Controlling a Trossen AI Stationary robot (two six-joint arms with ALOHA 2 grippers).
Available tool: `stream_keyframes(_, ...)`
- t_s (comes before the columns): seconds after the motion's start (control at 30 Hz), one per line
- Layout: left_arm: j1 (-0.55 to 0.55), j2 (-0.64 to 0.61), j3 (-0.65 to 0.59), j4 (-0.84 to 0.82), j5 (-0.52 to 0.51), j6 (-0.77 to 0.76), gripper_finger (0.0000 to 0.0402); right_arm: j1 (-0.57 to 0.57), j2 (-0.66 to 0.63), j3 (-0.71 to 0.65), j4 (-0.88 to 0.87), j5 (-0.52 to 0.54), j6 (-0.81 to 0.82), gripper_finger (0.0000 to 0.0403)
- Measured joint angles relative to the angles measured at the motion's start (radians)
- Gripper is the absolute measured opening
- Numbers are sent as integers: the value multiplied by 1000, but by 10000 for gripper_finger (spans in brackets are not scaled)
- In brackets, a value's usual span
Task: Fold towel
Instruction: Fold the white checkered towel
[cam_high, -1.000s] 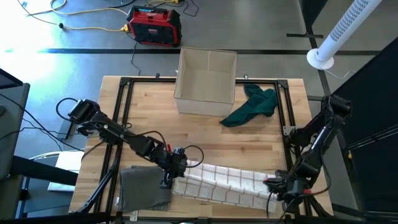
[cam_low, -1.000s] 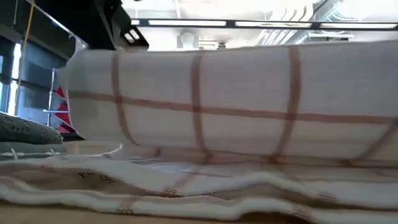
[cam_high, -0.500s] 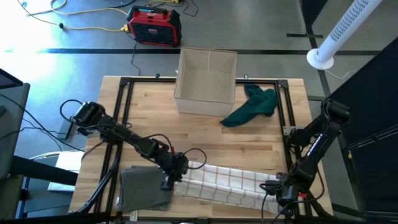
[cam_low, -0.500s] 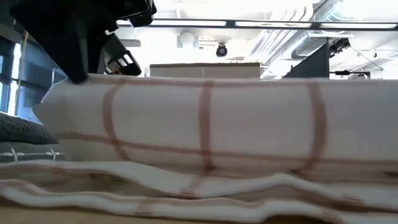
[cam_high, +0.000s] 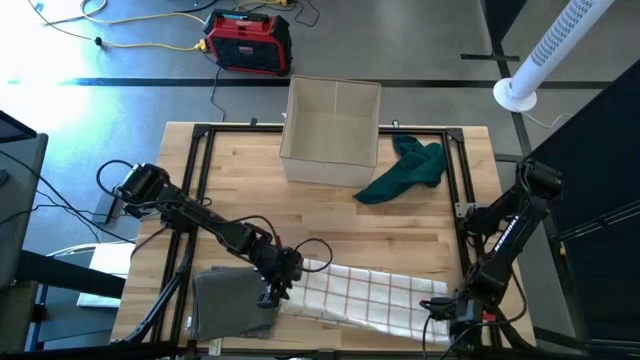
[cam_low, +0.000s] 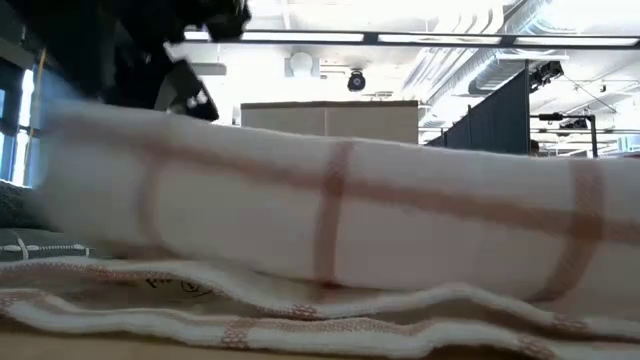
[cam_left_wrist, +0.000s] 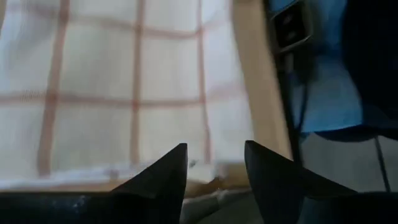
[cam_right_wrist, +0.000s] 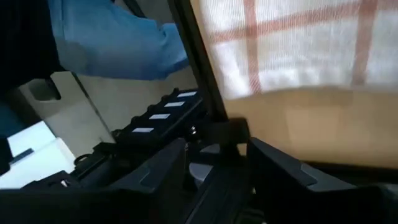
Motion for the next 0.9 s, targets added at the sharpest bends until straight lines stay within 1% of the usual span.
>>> stream_keyframes(0.07, 0, -4, 30, 0, -14, 34, 145, 3, 0, 0, -7, 9, 1, 147)
stream_keyframes(0.13, -3, -5, 56, 14, -87, 103, 138, 3, 0, 0, -18, 61, -5, 136)
stream_keyframes(0.17, -8, -6, 59, 24, -142, 135, 134, 3, 0, 0, -22, 108, -13, 130)
stream_keyframes(0.2, -9, -1, 54, 33, -176, 154, 130, 3, 0, 0, -22, 169, -26, 124)
stream_keyframes(0.4, 15, 67, -14, 81, -162, 199, 95, 1, 0, 0, -39, 566, -113, 70)
stream_keyframes(0.47, 25, 92, -40, 103, -174, 201, 77, -6, 4, -2, -64, 645, -121, 43)
stream_keyframes(0.53, 37, 127, -63, 126, -177, 194, 57, -15, 14, -20, -76, 679, -105, 15)
stream_keyframes(0.57, 43, 141, -69, 124, -178, 188, 47, -23, 19, -36, -79, 689, -93, 8)
stream_keyframes(0.7, 62, 173, -69, 107, -187, 185, 10, -63, 29, -130, -68, 661, 7, 6)
stream_keyframes(0.8, 75, 176, -66, 80, -222, 182, 3, -96, 28, -191, -74, 656, 93, 1)
stream_keyframes(0.9, 86, 171, -66, 55, -270, 167, 5, -139, 21, -222, -69, 655, 122, 1)
